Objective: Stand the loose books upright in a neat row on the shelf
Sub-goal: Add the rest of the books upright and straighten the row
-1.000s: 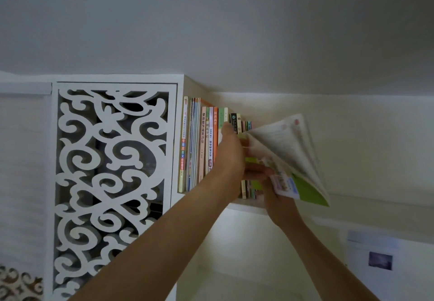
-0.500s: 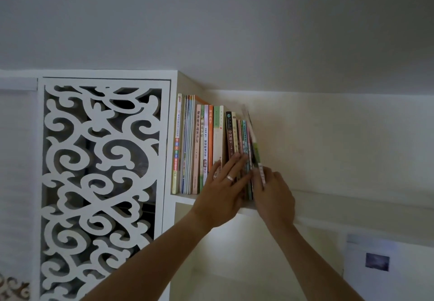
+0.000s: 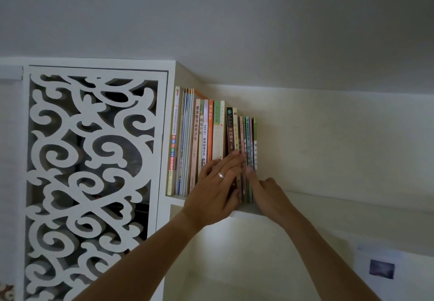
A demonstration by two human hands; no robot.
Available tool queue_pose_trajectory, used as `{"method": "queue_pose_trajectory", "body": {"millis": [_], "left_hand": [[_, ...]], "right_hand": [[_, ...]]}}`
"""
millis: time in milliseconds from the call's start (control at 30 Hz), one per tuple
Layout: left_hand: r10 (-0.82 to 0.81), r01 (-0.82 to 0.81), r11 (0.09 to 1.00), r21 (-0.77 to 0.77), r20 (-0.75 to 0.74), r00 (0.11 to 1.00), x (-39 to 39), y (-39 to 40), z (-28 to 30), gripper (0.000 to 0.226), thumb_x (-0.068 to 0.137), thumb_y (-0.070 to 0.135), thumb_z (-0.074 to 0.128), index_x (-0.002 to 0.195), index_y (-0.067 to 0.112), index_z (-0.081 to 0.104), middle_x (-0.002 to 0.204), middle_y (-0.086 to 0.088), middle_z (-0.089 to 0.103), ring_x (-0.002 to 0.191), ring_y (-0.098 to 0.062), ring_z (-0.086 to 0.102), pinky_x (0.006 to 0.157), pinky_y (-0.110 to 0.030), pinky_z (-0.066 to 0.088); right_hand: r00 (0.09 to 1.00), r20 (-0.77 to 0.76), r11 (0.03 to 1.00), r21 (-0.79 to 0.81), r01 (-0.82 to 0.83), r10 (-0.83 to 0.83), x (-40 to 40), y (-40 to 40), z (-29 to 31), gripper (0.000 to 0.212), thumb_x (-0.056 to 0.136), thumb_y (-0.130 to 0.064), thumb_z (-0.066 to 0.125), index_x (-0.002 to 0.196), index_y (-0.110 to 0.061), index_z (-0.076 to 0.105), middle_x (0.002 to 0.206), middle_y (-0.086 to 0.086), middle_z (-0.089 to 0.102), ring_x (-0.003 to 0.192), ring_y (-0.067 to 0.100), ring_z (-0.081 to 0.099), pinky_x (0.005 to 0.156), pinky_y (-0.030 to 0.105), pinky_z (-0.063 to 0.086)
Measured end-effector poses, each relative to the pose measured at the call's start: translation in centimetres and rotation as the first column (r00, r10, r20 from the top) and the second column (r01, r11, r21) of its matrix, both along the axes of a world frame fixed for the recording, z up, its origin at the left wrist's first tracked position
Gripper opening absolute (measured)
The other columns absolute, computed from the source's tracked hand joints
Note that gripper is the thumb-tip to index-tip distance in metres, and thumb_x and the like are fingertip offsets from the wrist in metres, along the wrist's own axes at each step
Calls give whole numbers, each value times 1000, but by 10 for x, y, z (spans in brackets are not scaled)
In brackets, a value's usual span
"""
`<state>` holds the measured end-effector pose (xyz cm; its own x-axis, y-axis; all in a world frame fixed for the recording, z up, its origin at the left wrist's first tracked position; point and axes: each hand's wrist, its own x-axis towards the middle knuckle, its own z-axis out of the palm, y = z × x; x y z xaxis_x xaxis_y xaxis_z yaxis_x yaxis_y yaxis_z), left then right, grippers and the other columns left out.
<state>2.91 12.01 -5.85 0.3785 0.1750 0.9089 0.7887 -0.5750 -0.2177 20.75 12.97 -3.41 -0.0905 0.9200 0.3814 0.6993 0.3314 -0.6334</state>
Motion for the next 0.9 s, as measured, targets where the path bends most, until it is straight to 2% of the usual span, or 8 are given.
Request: {"method": "queue_pose_trajectory", "body": {"millis": [67,200,267,367,467,733,833,900], "left_hand": [[4,-4,1000,6,5,1000,0,0,0,54,94,24,58,146,11,52,164,-2,38,157,-14,23,126,-46,22],[-59,59,998,0,45,997,-1,5,0,45,99,24,60,141,11,53,163,-3,38,156,-17,26,121,-51,30],[-127,132,991,-22,162,979,-4,11,3,45,100,34,59,140,15,48,165,-8,30,154,-22,27,121,-50,31],[-82,99,994,-45,282,956,-3,15,9,67,91,57,60,144,22,36,167,-14,18,156,-28,19,127,-41,21],[9,1,999,-42,240,971,2,22,9,83,85,61,66,150,22,32,169,-12,13,159,-28,11,127,-50,17],[-55,63,998,-30,220,974,2,20,5,69,94,54,61,148,22,32,167,-15,17,157,-32,13,120,-61,29],[-30,33,999,-7,203,979,-1,18,5,70,92,45,70,147,20,34,166,-16,20,157,-33,16,121,-59,28],[1,-4,1000,15,205,979,-7,17,6,70,94,50,65,148,18,36,165,-17,22,155,-34,19,120,-59,28]], "right_hand": [[995,-68,996,-47,-77,73,5,1,1,98,83,-93,9,130,-29,67,119,10,64,103,22,65,96,38,53],[994,-33,995,-13,-103,102,8,0,6,71,101,-67,24,117,-19,74,103,7,73,80,4,65,59,12,44],[995,-35,992,84,-92,96,6,2,6,62,105,-58,30,123,-15,70,105,7,73,74,-1,61,51,5,40],[984,-96,971,198,-131,152,4,-5,8,48,105,-49,43,141,-20,55,112,-5,64,79,-10,54,56,1,41],[983,-80,966,217,-143,164,7,-7,7,50,99,-53,54,143,-30,54,114,-10,63,88,-5,57,65,3,36],[999,-32,969,248,-14,23,-2,-1,1,58,97,-58,56,143,-23,54,127,2,69,106,18,66,83,30,52],[996,63,972,223,-77,64,4,1,1,60,96,-58,56,147,-25,50,128,-1,69,99,12,61,69,9,42],[993,64,972,210,-107,95,6,2,-1,73,88,-69,59,148,-29,47,128,-4,67,100,10,61,71,5,43]]}}
